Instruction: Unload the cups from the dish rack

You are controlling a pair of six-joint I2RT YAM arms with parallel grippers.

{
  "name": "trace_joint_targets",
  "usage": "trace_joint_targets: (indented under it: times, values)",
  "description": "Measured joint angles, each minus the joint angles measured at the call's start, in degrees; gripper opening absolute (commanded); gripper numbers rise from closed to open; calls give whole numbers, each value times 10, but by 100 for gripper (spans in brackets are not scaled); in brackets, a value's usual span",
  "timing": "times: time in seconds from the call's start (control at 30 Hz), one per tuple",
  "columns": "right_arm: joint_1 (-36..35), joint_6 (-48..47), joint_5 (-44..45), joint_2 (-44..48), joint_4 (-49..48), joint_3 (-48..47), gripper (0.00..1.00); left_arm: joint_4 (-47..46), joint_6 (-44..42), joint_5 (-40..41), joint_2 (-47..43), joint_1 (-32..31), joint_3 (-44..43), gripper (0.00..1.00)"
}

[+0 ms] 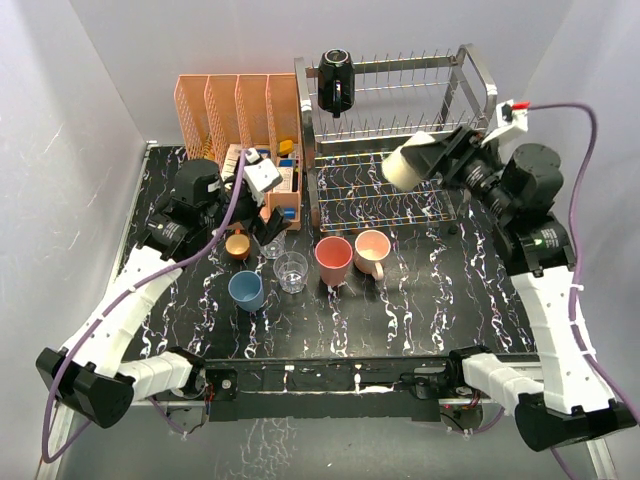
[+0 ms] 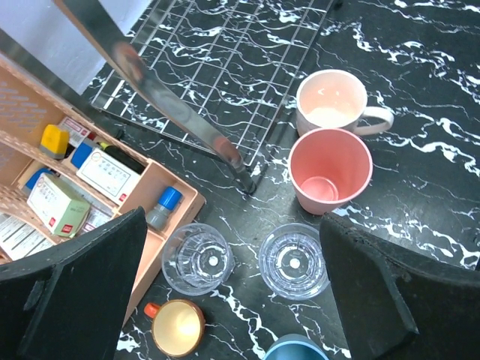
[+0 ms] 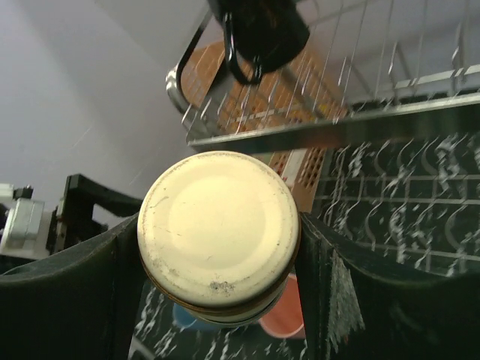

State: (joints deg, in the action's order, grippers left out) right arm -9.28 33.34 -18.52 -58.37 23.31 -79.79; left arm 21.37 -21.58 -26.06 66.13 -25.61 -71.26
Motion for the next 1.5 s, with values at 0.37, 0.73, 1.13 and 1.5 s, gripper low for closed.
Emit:
trace_joint_targets:
  times: [0.37,0.73,1.13,1.5]
  values:
    - [-44,212,-80,68,-57,260,8,-5,-66,-63,-23,-38,58,97]
    - [-209,412,-42,24,-198,375,8,-18,-135,-22,-54,-132,114,87]
    - [-308,520,22,-18,-310,385,8,-98,-144,-17,-105,-135,156,50]
    - [-342,605,56,-28,-358,406,62,-127,-133,13,-125,-134,186,0]
